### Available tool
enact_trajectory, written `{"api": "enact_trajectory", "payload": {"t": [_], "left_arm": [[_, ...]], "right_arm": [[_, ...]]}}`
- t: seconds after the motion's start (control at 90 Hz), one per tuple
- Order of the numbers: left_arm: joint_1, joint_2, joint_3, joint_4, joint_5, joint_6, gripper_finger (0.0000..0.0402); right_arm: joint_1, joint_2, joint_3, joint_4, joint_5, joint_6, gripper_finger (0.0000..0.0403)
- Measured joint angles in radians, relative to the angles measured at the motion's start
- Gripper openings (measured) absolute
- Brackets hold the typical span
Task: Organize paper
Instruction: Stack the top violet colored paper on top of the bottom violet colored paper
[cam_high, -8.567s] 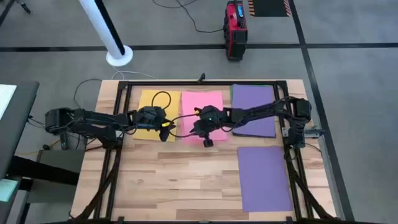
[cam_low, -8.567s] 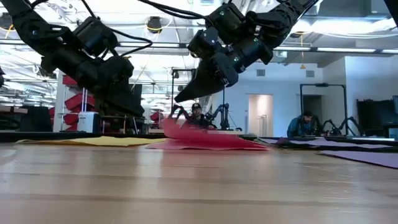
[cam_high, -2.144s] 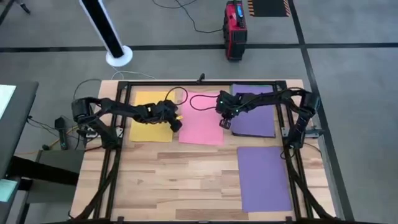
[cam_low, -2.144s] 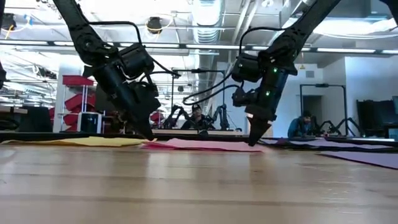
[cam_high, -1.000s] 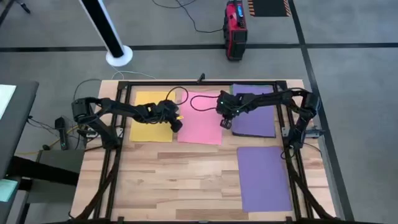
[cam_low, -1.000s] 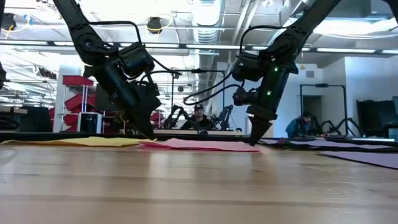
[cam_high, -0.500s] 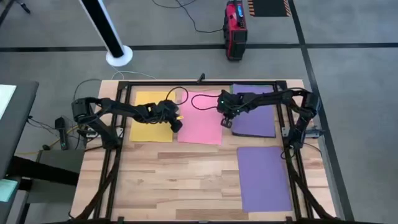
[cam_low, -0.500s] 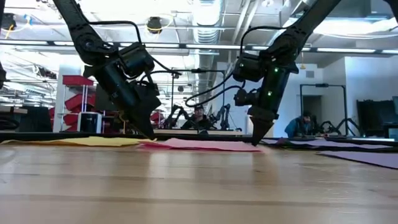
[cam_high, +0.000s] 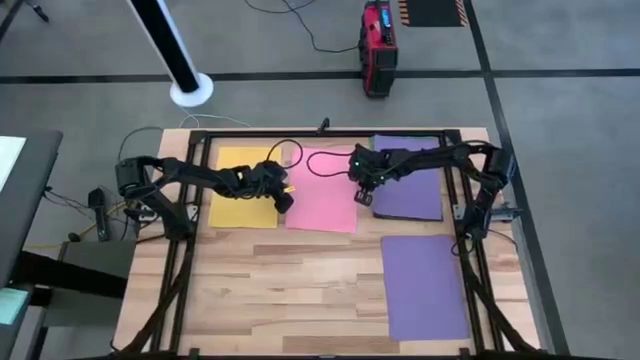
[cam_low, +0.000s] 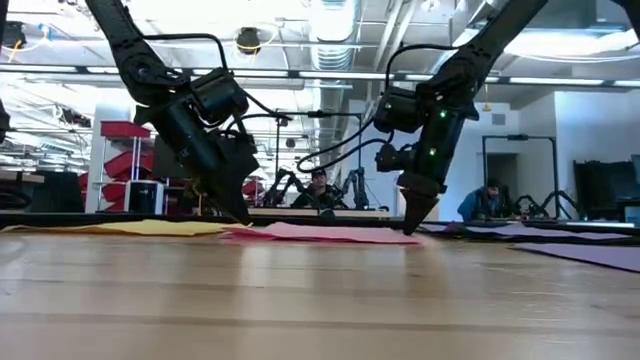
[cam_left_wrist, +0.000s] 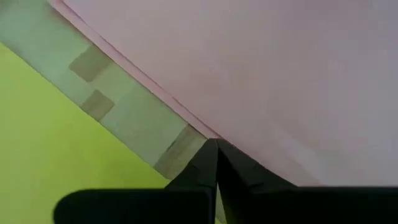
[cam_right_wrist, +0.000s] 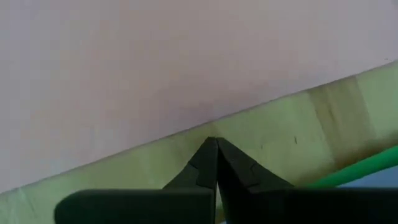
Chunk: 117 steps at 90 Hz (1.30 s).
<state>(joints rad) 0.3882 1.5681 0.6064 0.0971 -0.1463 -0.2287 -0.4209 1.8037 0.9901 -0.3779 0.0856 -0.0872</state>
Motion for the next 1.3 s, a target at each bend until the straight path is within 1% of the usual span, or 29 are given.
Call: {"api": "enact_trajectory", "payload": {"t": [0.144, 0.344, 0.444, 0.511, 0.633, 0.778, 0.878, 0.967, 1.056, 1.2, 1.3], "left_arm": [[0.000, -0.015, 0.000, 0.006, 0.006, -0.002, 0.0000], [0.000, -0.067, 0.000, 0.014, 0.012, -0.010, 0.0000], [0.000, -0.090, 0.000, 0.026, 0.047, -0.011, 0.0000], [-0.001, -0.104, 0.000, 0.043, 0.066, -0.011, 0.0000], [-0.003, -0.114, 0.000, 0.080, 0.112, -0.020, 0.0000], [-0.010, -0.114, -0.019, 0.229, 0.221, -0.040, 0.0000], [-0.023, -0.115, -0.021, 0.290, 0.270, -0.049, 0.0000], [-0.035, -0.115, -0.021, 0.305, 0.274, -0.049, 0.0000], [-0.042, -0.115, -0.021, 0.293, 0.274, -0.048, 0.0000], [-0.045, -0.114, -0.021, 0.259, 0.273, -0.045, 0.0000], [-0.045, -0.114, -0.022, 0.250, 0.271, -0.041, 0.0000]], "right_arm": [[0.008, -0.033, -0.005, -0.027, -0.015, -0.005, 0.0000], [0.037, -0.115, -0.004, -0.056, -0.014, -0.031, 0.0000], [0.059, -0.165, -0.023, -0.056, -0.014, -0.042, 0.0000], [0.070, -0.208, -0.062, -0.048, -0.015, -0.042, 0.0000], [0.104, -0.298, -0.180, -0.033, -0.015, -0.014, 0.0000], [0.180, -0.407, -0.306, 0.030, -0.032, 0.076, 0.0000], [0.242, -0.446, -0.345, 0.075, -0.018, 0.150, 0.0003], [0.287, -0.452, -0.354, 0.085, -0.010, 0.159, 0.0018], [0.318, -0.427, -0.356, 0.080, 0.024, 0.179, 0.0045], [0.328, -0.373, -0.356, 0.098, 0.110, 0.223, 0.0089], [0.328, -0.342, -0.356, 0.127, 0.123, 0.230, 0.0109]]}}
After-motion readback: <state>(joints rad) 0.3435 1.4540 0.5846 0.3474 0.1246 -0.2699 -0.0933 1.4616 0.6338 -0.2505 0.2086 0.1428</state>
